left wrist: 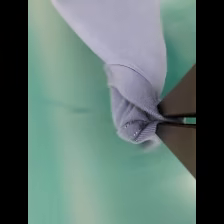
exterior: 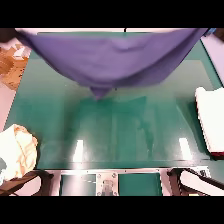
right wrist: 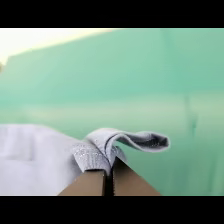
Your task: Fold the shirts.
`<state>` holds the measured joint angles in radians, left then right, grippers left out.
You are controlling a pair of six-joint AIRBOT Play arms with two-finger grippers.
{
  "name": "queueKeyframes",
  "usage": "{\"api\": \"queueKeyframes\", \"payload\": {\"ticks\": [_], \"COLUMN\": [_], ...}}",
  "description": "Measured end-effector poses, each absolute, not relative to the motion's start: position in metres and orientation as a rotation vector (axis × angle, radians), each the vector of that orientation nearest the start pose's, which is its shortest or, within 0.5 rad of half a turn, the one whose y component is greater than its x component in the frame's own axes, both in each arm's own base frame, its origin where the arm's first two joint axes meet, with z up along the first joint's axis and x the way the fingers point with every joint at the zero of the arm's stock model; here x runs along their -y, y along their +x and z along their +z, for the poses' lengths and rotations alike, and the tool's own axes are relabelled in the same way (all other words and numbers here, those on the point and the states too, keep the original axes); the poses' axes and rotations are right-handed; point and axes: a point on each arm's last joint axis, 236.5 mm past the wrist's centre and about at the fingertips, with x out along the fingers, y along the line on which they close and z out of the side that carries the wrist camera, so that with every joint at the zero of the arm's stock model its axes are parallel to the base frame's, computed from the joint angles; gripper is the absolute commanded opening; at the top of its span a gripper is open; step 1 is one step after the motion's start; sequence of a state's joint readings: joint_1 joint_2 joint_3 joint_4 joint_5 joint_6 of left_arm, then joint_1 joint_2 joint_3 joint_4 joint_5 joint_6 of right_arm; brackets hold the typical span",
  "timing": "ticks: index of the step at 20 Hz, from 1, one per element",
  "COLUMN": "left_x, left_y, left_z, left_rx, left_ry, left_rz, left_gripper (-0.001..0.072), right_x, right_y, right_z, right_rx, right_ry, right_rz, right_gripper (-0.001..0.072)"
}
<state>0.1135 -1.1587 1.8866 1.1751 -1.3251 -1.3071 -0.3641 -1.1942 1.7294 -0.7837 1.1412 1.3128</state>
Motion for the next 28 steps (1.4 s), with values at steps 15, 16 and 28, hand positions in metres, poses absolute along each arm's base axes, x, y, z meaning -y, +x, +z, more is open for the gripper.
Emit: {"api": "queueKeyframes", "payload": {"ticks": [15, 16, 28], "left_x": [0.062, 0.066, 0.075], "left_y": [0.363, 0.376, 0.473], "left_z": [0.340, 0.304, 0.011], "left_rx": [-0.486, -0.553, -0.876], "left_ry": [0.025, -0.010, -0.379], "left_rz": [-0.371, -0.401, -0.373], "left_gripper": [0.0025, 0.0026, 0.0715], "right_x": [0.012, 0.010, 0.004], "right_y": [0.395, 0.406, 0.463], "right_z": [0.343, 0.305, -0.031], "right_rx": [-0.400, -0.470, -0.994], "right_ry": [0.367, 0.409, 0.704], "right_rz": [0.237, 0.239, 0.073], "right_gripper": [0.0017, 0.0017, 0.0397]}}
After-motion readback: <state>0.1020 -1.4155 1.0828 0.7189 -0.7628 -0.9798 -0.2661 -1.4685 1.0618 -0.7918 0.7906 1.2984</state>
